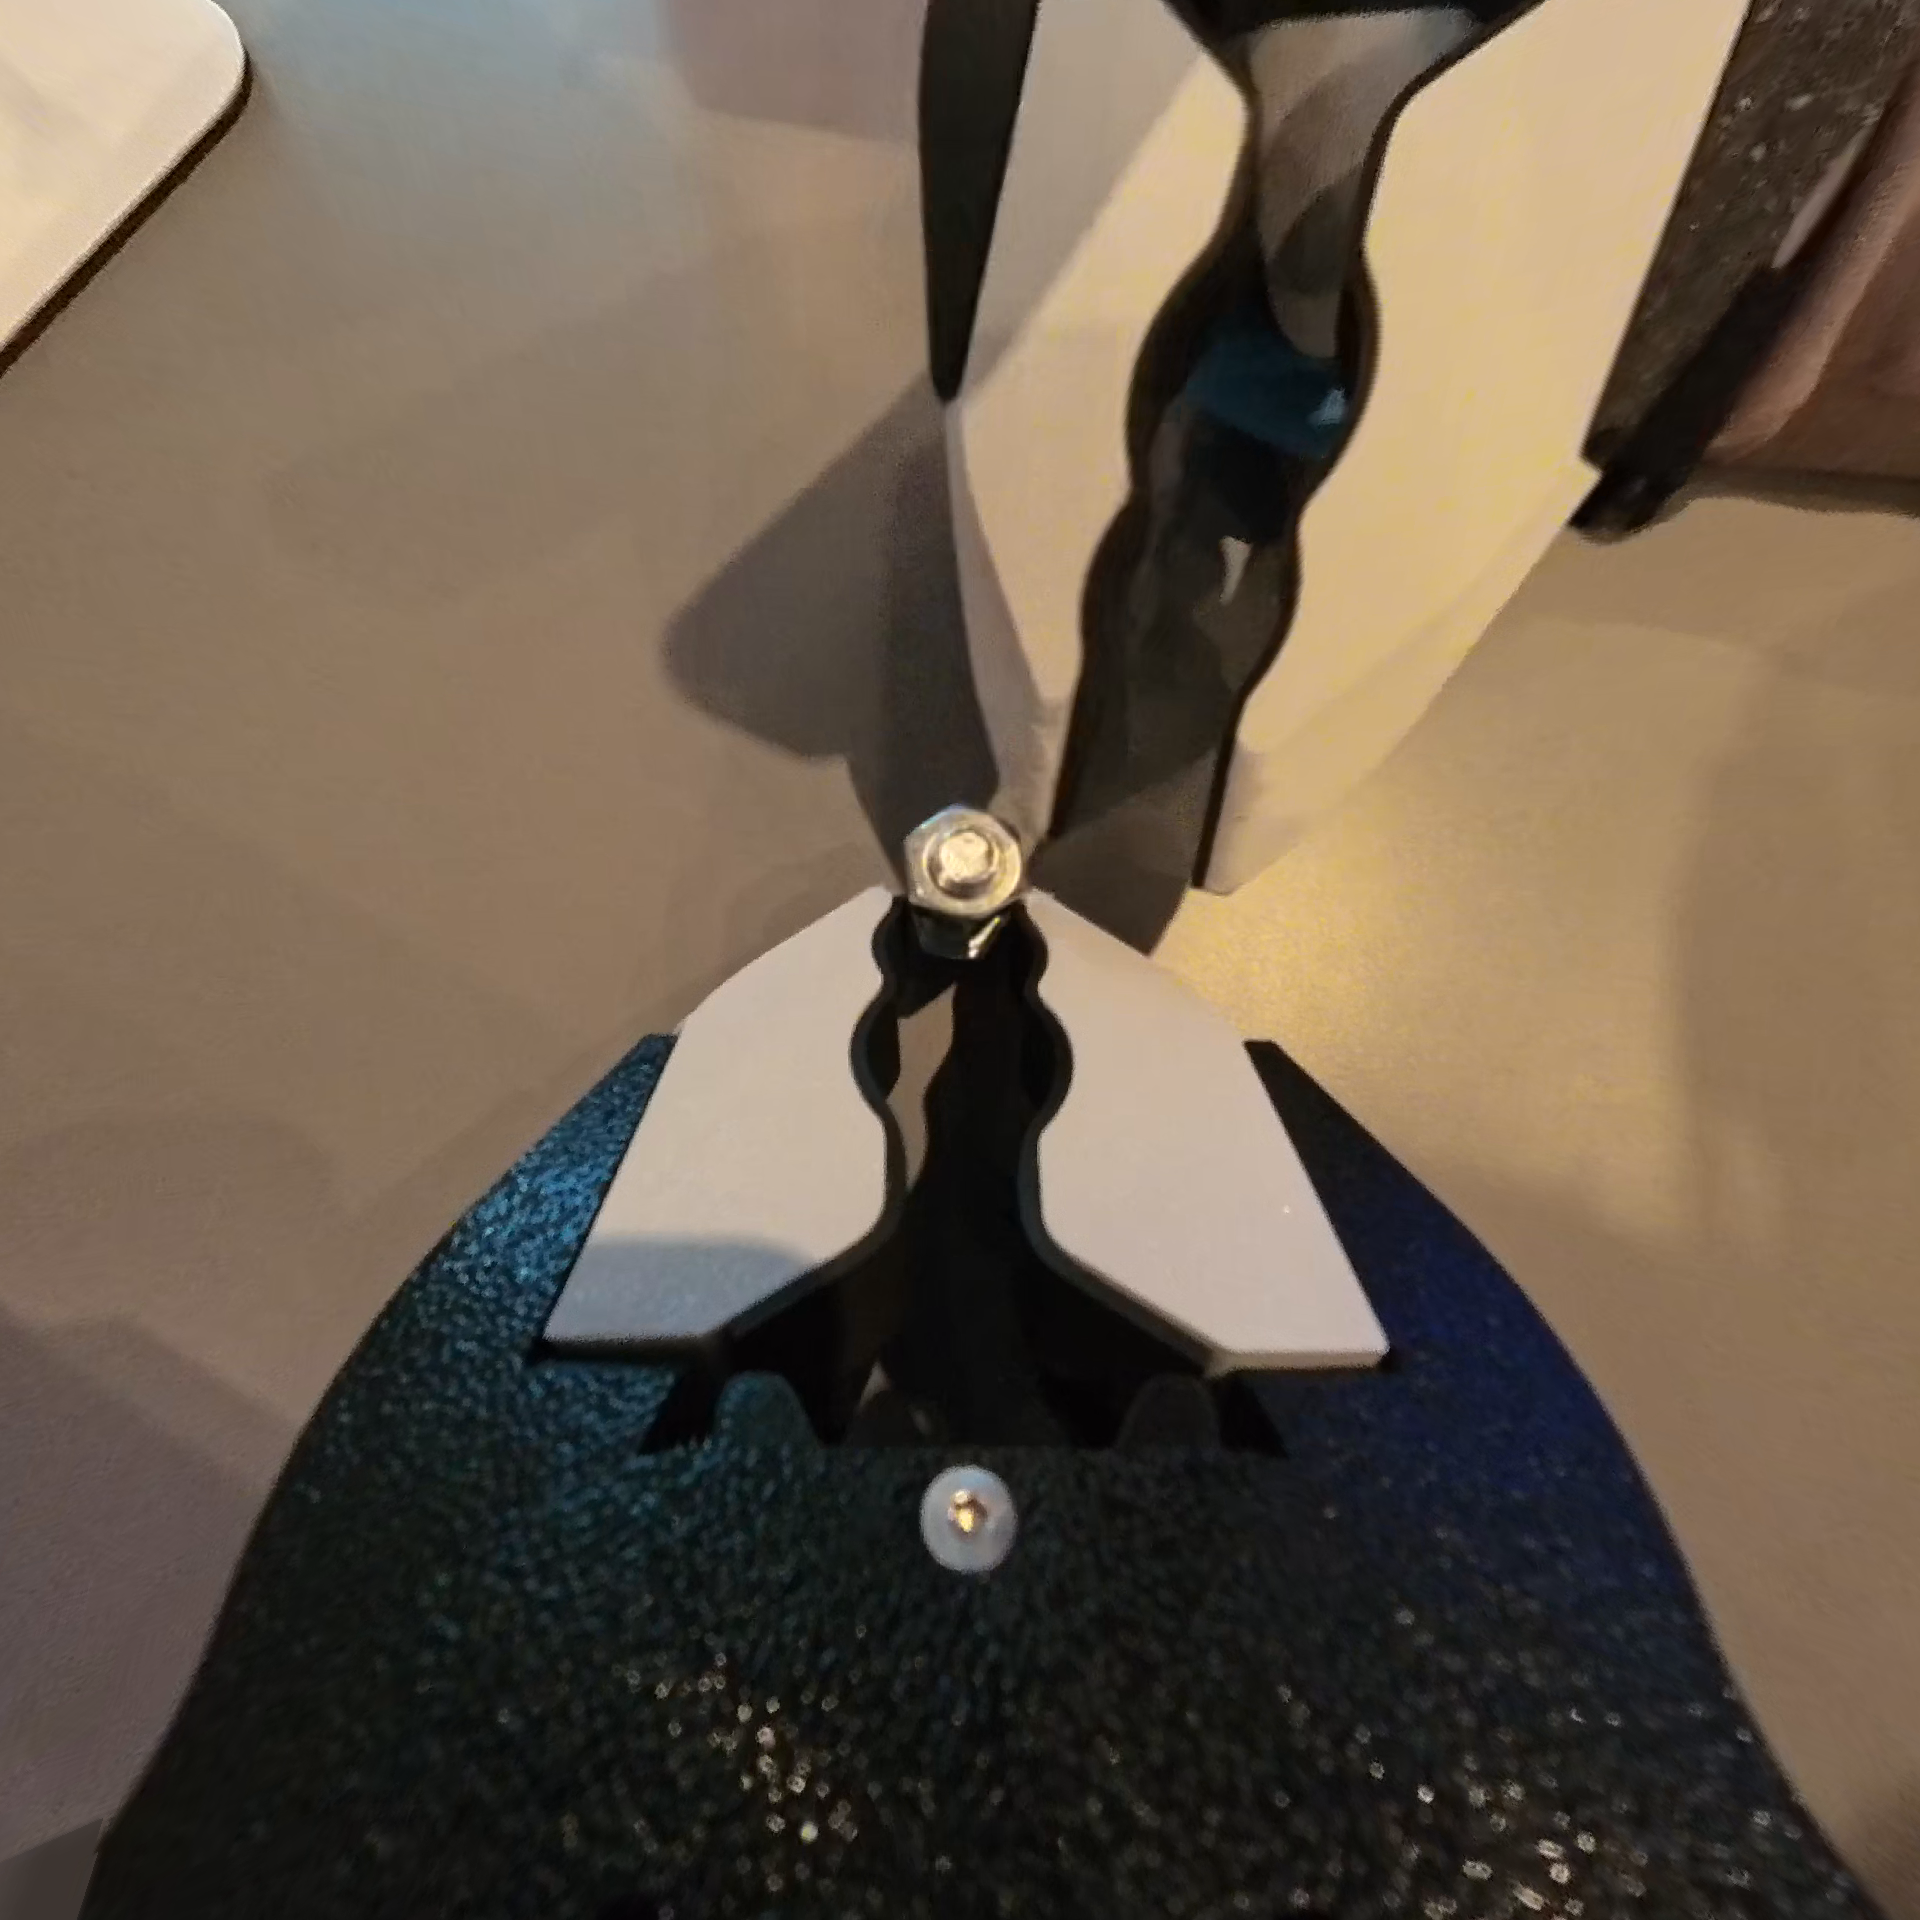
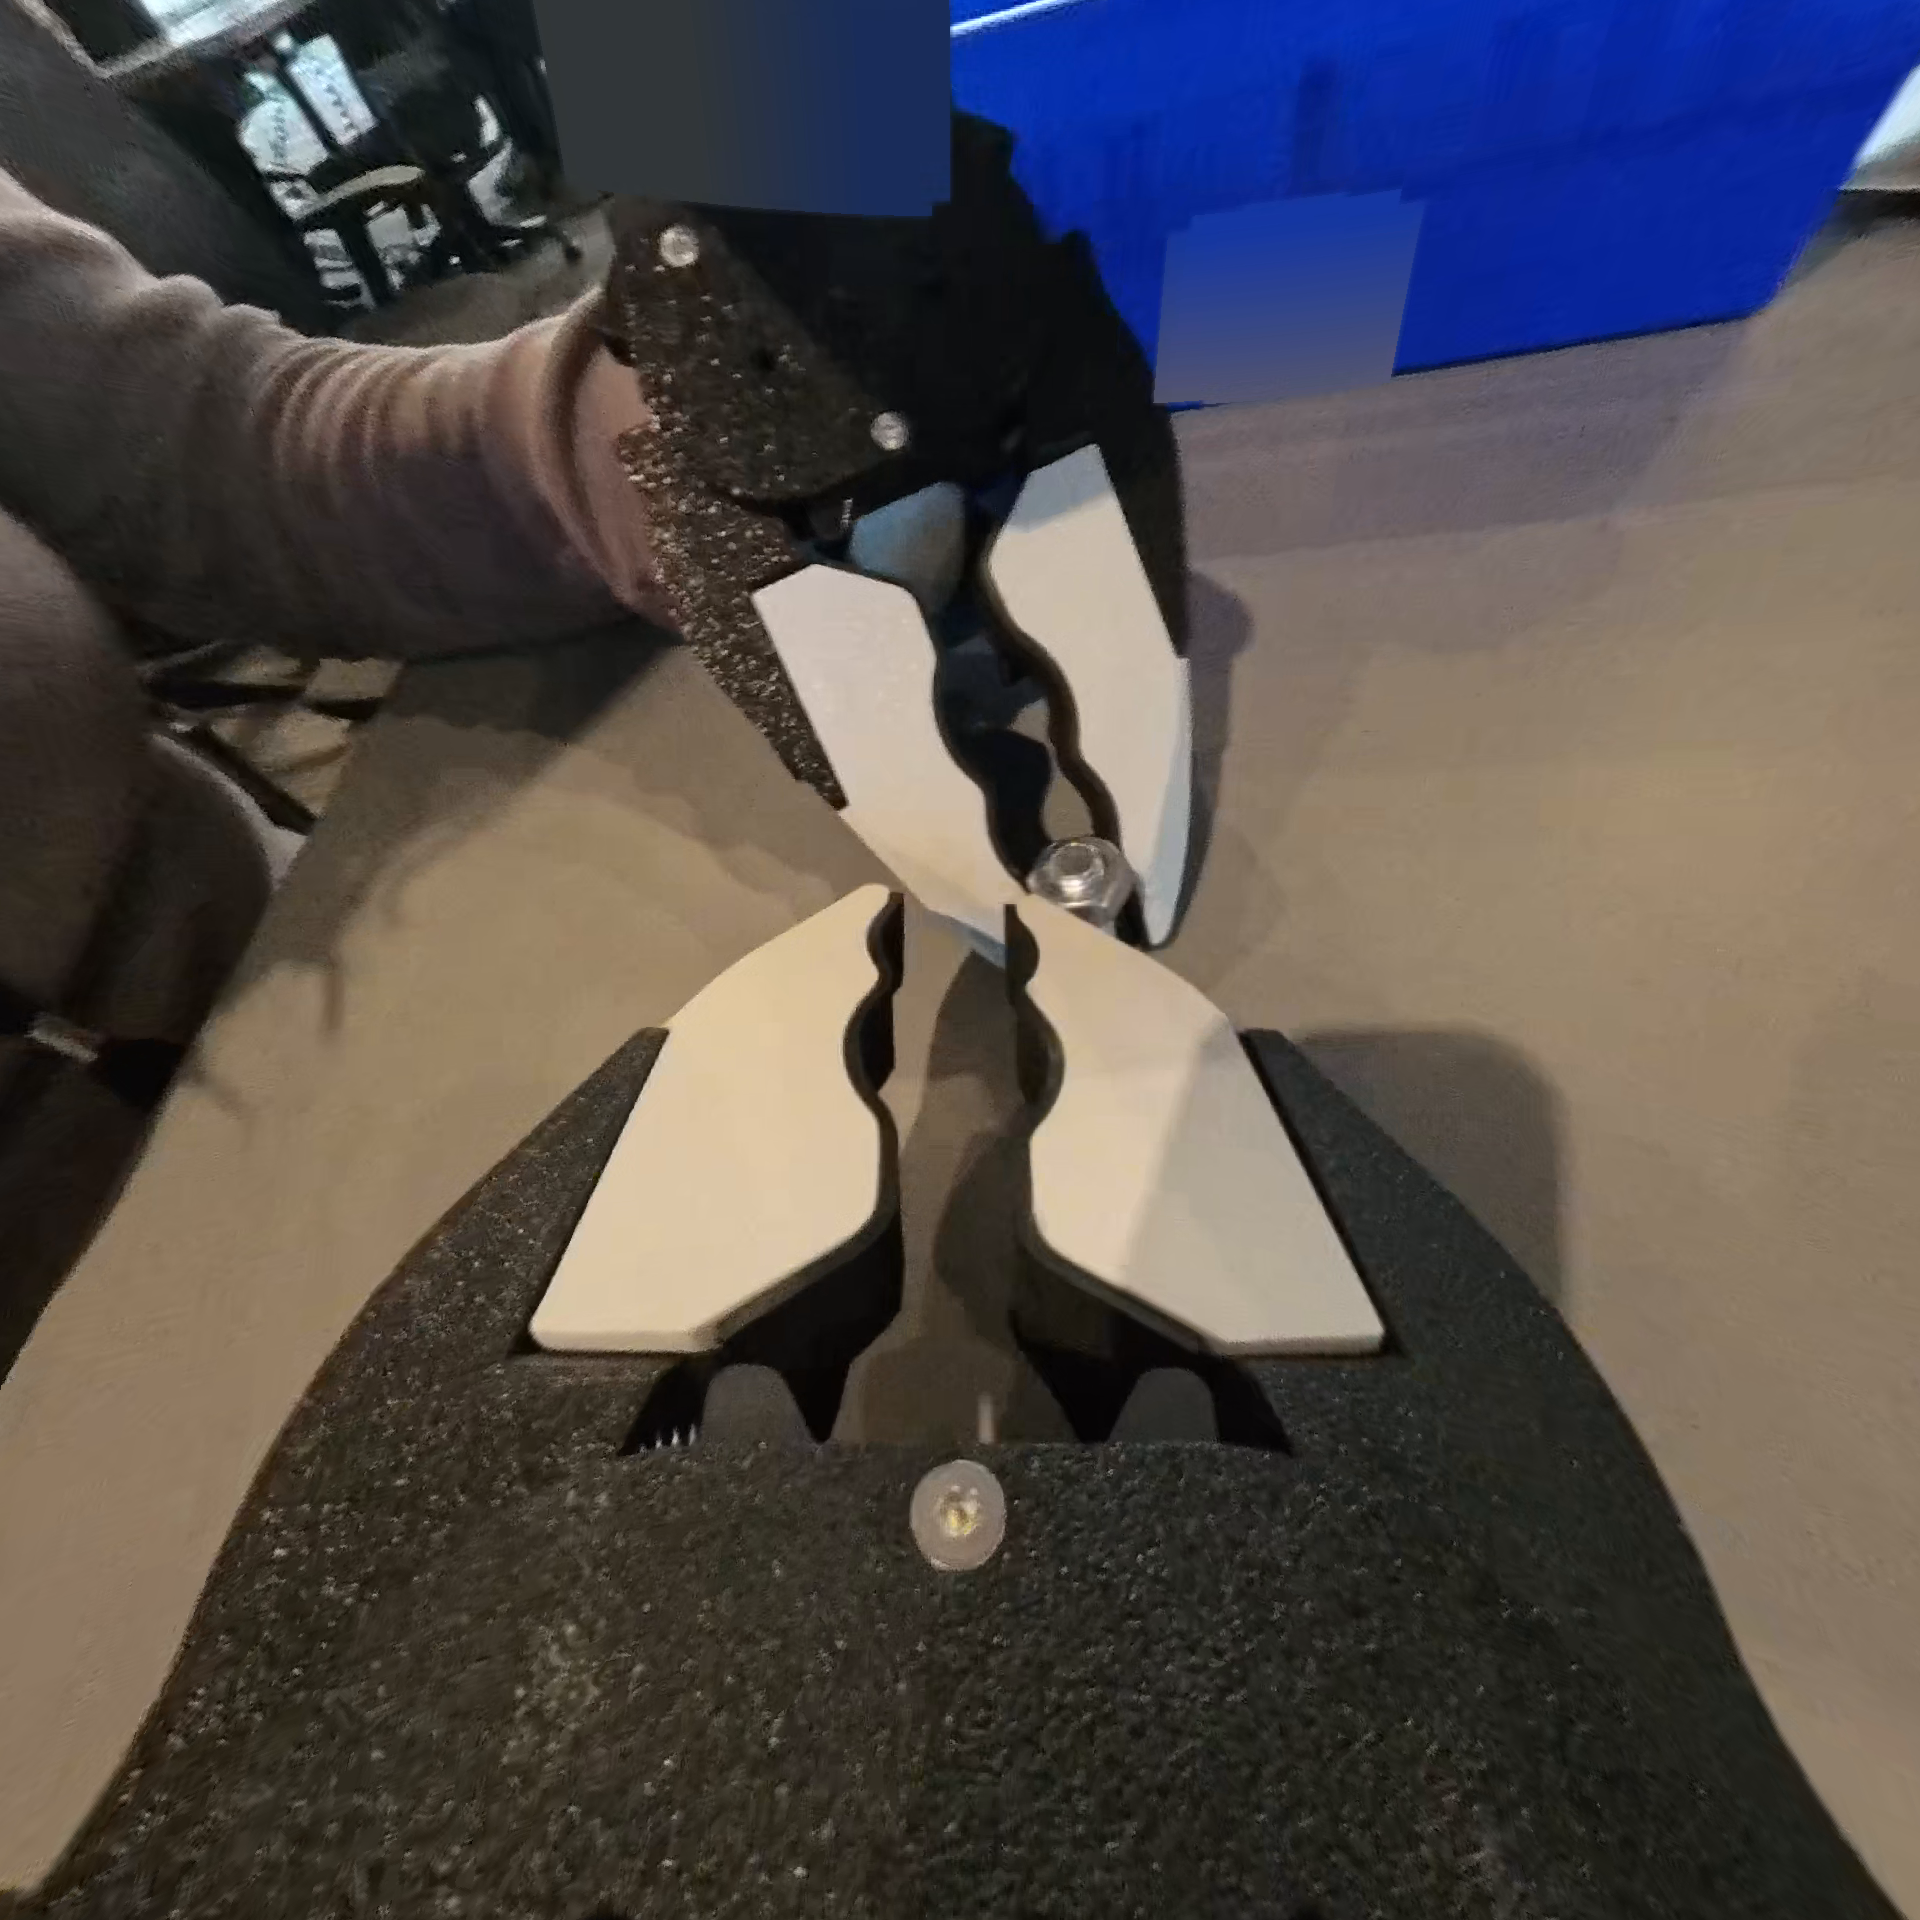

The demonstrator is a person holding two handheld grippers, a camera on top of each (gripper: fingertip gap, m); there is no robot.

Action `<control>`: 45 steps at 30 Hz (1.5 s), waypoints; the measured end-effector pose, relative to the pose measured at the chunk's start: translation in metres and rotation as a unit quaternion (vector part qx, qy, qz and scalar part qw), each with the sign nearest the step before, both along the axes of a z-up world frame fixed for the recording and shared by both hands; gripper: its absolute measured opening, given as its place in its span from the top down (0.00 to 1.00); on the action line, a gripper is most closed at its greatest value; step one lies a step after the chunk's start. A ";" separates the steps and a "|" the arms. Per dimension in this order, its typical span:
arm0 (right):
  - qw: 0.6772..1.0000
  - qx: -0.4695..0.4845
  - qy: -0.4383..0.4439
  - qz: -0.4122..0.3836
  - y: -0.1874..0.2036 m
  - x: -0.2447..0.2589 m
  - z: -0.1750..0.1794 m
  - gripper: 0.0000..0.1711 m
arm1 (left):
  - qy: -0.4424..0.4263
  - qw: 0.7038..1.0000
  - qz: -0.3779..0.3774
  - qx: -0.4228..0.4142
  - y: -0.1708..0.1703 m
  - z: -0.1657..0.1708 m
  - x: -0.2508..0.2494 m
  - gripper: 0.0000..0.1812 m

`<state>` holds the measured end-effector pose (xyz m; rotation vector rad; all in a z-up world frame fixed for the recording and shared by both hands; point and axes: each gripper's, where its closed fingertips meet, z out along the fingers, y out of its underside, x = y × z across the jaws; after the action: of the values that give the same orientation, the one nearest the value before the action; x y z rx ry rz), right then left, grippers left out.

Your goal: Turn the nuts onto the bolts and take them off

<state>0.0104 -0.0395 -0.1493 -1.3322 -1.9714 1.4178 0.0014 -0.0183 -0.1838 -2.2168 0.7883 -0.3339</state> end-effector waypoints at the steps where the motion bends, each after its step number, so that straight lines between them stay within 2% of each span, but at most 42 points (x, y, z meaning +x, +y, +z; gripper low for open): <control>1: 1.000 -0.003 0.001 -0.009 0.002 -0.001 0.001 0.88 | 0.000 1.000 0.000 0.000 0.000 0.000 0.000 0.90; 4: 0.999 0.001 0.018 -0.046 0.012 -0.005 0.004 0.82 | 0.000 1.000 0.000 0.000 0.000 0.000 0.000 0.90; 9: 0.999 0.002 0.000 -0.054 0.015 -0.008 0.000 0.80 | 0.000 1.000 0.000 0.000 0.000 0.000 0.000 0.90; 10: 0.999 -0.001 -0.002 -0.039 0.011 -0.006 0.000 0.84 | 0.000 1.000 0.000 0.000 0.000 0.000 0.000 0.90; 11: 1.000 -0.011 -0.005 -0.009 0.003 -0.001 0.000 0.93 | 0.000 1.000 0.000 0.000 0.000 0.000 0.000 0.90; 13: 1.000 -0.025 -0.014 0.009 -0.001 0.001 0.000 0.95 | 0.000 1.000 0.000 0.000 0.000 0.000 0.000 0.90; 20: 0.998 -0.024 0.005 -0.057 0.017 -0.007 0.004 0.84 | 0.000 1.000 0.000 0.000 0.000 0.000 0.000 0.90; 23: 0.999 -0.007 -0.010 -0.050 0.014 -0.007 -0.002 0.84 | 0.000 1.000 0.000 0.000 0.000 0.000 0.000 0.90; 24: 0.999 -0.004 -0.013 -0.036 0.010 -0.006 -0.003 0.84 | -0.001 1.000 0.000 0.001 0.000 0.000 0.000 0.90; 26: 1.000 -0.018 -0.013 0.016 -0.003 0.002 0.000 0.98 | 0.000 1.000 0.000 0.000 0.000 0.000 0.000 0.90; 28: 0.999 -0.027 -0.013 0.012 -0.002 0.002 0.000 0.97 | 0.000 1.000 0.000 0.000 0.000 0.000 0.000 0.90; 32: 0.999 -0.032 -0.002 -0.035 0.011 -0.004 0.004 0.91 | 0.000 1.000 0.000 0.000 0.000 0.000 0.000 0.90; 35: 0.998 -0.012 -0.001 -0.065 0.018 -0.009 0.001 0.82 | 0.000 1.000 0.000 0.000 0.000 0.000 0.000 0.90; 37: 0.998 0.000 -0.008 -0.060 0.016 -0.009 -0.002 0.80 | 0.000 1.000 0.000 0.000 0.000 0.000 0.000 0.90; 39: 0.999 -0.002 -0.016 -0.028 0.008 -0.006 -0.003 0.81 | -0.001 1.000 -0.002 0.001 -0.001 0.000 0.000 0.90; 40: 1.000 -0.009 -0.013 -0.019 0.006 -0.003 -0.002 0.85 | -0.002 1.000 -0.002 0.001 -0.001 0.000 0.000 0.90; 41: 0.999 -0.033 -0.006 0.015 -0.001 0.002 0.003 0.99 | 0.000 1.000 -0.002 0.000 -0.001 0.000 0.000 0.90; 45: 0.999 -0.045 -0.006 -0.007 0.005 -0.001 0.005 0.93 | 0.000 1.000 -0.002 0.000 -0.001 0.000 0.000 0.90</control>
<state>0.0093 -0.0347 -0.1445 -1.3924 -1.9222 1.5132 0.0018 -0.0190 -0.1839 -2.2159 0.7936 -0.3363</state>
